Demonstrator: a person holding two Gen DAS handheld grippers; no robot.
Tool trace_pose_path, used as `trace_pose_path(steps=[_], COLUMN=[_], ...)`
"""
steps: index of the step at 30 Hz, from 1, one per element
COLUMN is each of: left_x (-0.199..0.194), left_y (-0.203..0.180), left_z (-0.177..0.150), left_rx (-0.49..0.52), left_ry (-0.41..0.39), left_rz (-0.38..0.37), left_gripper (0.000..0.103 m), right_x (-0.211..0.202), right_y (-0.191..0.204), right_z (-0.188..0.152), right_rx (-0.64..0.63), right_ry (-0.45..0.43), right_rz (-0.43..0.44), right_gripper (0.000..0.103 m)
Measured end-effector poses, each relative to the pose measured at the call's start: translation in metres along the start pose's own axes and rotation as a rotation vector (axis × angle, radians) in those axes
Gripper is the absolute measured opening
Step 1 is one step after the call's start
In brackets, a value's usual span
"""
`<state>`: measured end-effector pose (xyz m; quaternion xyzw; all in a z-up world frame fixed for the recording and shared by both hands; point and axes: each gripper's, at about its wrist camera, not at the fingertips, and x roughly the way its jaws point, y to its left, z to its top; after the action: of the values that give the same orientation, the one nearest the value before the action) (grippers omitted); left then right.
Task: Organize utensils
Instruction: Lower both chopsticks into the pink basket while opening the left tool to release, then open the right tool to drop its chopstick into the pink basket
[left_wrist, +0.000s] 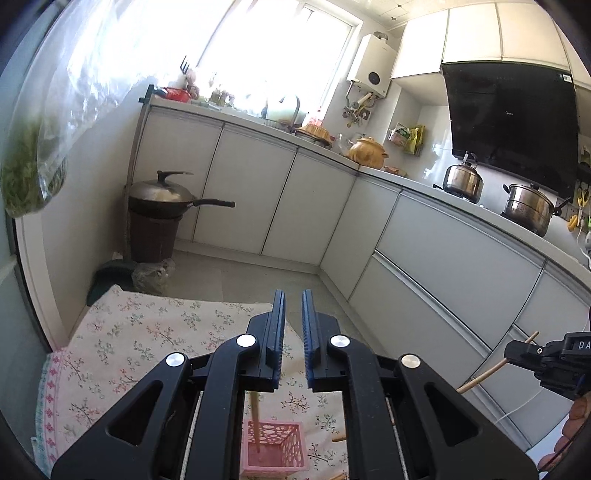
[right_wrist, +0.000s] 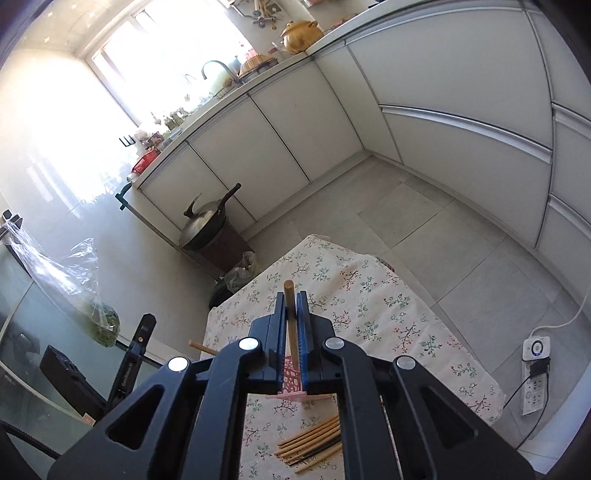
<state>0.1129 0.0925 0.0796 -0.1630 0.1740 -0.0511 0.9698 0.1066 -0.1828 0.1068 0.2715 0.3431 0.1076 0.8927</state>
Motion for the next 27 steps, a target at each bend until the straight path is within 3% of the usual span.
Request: trace_pose_path(steps=[3,10,18,23,27], left_x=[0.001,-0.029,-0.031,-0.026,-0.023], left_y=[0.009,0.021,0.029,0.023,0.012], left_z=[-0.002,0.016,0.021,0.017,0.012], left_rx=[-0.029,-0.083,-0.106,-0.074,-0.01], left_ry=[0.014,-0.049,-0.028,0.009,0.031], left_rz=[0.017,0.027,0.032,0.032,0.057], left_gripper=[0.018,0.03,0.033,0.042,0.045], right_x=[0.011,0.037,0.076,0.104,0.095], right_y=[0.007,0.023,0.047,0.05,0.058], right_z=[-0.002,-0.006,-0.013,-0.023,-0.03], right_rx=[-0.004,-0.037,-0.107,-0.112,-0.168], right_ry=[0.02,0.057,0.085,0.128,0.096], right_rz=[0.005,-0.02,-0.071,-0.052,-0.053], right_gripper=[0.006,0.006,0.006,0.009,0.01])
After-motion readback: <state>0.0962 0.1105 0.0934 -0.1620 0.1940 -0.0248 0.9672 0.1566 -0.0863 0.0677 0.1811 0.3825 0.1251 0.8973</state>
